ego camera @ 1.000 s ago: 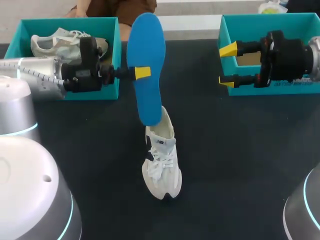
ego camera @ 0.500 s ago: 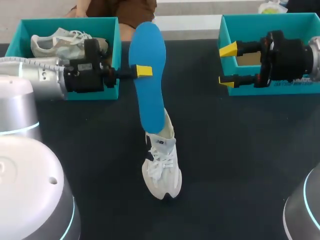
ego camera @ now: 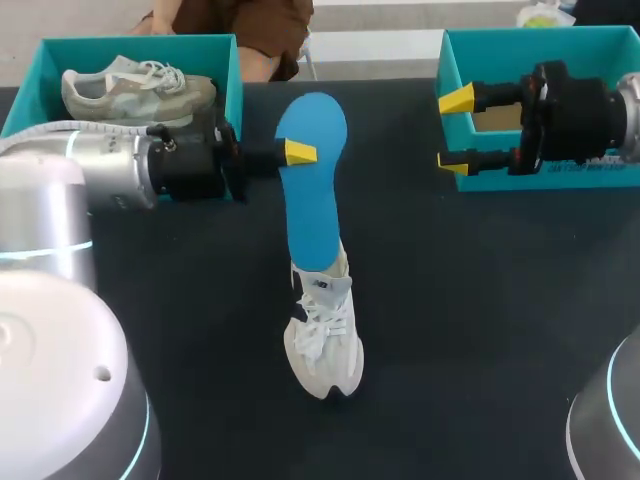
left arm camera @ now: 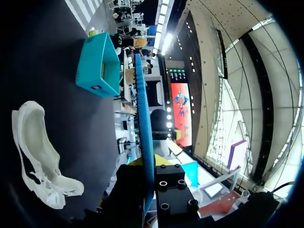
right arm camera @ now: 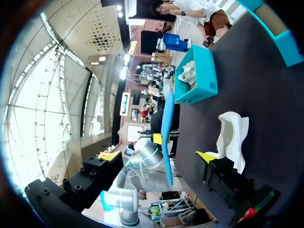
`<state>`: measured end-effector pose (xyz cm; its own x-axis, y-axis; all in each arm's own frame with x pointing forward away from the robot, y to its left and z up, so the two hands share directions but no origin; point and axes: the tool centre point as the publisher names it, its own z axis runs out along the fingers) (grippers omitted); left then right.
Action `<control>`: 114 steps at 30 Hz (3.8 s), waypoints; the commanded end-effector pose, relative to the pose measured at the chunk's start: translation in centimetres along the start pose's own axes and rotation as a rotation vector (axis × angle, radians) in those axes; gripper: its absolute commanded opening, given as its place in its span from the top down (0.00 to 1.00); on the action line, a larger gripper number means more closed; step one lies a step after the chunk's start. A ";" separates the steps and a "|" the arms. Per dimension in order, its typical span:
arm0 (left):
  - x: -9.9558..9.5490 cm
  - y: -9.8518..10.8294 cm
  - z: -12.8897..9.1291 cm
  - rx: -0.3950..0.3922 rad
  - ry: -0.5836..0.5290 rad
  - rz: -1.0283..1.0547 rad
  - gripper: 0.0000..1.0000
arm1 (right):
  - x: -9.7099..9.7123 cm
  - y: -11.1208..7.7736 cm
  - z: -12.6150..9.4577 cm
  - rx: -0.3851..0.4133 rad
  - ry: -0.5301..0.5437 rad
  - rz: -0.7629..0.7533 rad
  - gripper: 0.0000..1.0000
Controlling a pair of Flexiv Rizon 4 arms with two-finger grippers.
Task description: Take the shoe out of the shoebox, open the shoe tongue, remove and reinsert the insole, then place the shoe into the shoebox
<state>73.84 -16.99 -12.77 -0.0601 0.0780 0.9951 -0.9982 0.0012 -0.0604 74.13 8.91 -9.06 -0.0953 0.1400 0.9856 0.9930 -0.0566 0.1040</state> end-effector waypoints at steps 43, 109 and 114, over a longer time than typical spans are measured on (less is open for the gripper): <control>-2.8 -1.6 1.4 -0.005 0.000 -0.064 1.00 | 2.9 -0.6 5.4 0.020 -0.885 0.099 0.00; -2.8 -1.6 1.4 -0.005 0.000 -0.064 1.00 | 2.5 0.0 13.8 0.002 -1.443 -0.122 0.00; -2.8 -1.6 1.4 -0.005 0.000 -0.064 1.00 | 2.5 0.0 13.8 0.002 -1.443 -0.122 0.00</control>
<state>75.78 -18.68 -15.35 0.0046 0.0784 0.9969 -0.9999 0.0141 0.0035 74.88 22.95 -8.30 -0.0269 0.9994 -0.0233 0.9843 0.0305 0.1741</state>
